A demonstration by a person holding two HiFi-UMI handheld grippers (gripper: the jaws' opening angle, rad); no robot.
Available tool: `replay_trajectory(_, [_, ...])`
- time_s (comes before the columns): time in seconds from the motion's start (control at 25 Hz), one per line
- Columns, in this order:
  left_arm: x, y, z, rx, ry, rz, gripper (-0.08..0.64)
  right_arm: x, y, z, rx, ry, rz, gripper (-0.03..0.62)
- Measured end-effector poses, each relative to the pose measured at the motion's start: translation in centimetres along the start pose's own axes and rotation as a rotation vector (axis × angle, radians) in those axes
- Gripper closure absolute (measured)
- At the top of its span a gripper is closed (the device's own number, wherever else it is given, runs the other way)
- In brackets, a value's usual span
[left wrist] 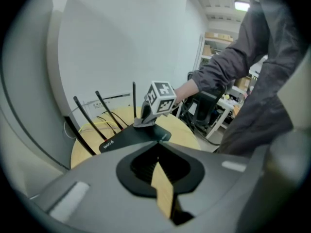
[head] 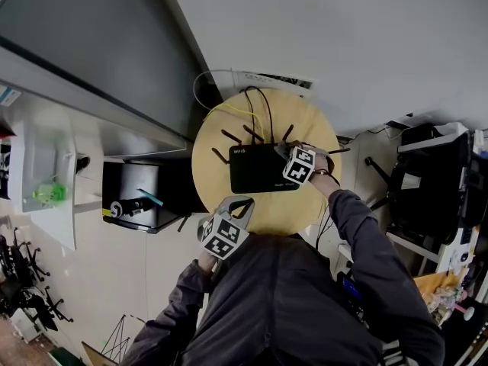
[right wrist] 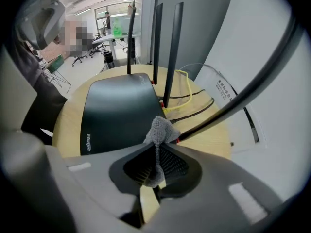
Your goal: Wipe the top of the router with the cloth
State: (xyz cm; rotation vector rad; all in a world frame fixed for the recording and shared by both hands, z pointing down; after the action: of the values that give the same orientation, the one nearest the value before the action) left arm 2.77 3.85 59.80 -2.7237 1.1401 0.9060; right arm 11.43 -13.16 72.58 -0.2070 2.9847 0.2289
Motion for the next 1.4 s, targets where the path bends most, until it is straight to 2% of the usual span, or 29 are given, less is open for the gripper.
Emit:
replay_trajectory(0.16, [-0.8,0.0,0.3,0.013,0.013,0.019,0.558,-1.1,2.7,0.5,0.003,-0.005,0.029,0.566])
replay_trajectory(0.36, [-1.0,-0.1,0.6,0.019,0.016,0.006,0.558,-2.6,7.0,1.1,0.023,-0.016,0.041,0.566])
replay_trajectory(0.56, [-1.2,-0.4,0.8,0.016,0.02,-0.007,0.558,-3.8,10.0,1.6,0.046,-0.029,-0.016,0.566])
replay_trajectory(0.8, [-2.0,-0.2,1.2,0.02,0.039,-0.008,0.558,-4.0,10.7,1.8,0.048,-0.045,-0.104,0.566])
replay_trajectory(0.96, [-1.7,-0.3,1.4,0.021,0.043,-0.034,0.558,-1.7,11.0,5.1,0.112,-0.184,-0.216,0.566])
replay_trajectory(1.2, [-1.4,-0.3,1.7,0.018,0.025,-0.052,0.558,2.1,13.0,12.5,0.138,-0.414,-0.322,0.566])
replay_trajectory(1.4, [-1.1,-0.5,2.1,0.011,-0.005,-0.058,0.558,2.8,15.2,16.0,0.142,-0.484,-0.364,0.566])
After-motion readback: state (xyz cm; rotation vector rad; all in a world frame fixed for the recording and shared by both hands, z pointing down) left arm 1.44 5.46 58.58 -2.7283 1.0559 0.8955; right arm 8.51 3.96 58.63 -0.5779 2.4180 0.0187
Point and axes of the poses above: the fingertips, and each gripper's own axes: z backward along the fingers, y to its left, x out of its top, the point moved 1 cm from there along z, backward along the fingers, and after that the axes turned 10 degrees about y, right-handed, at the moved point
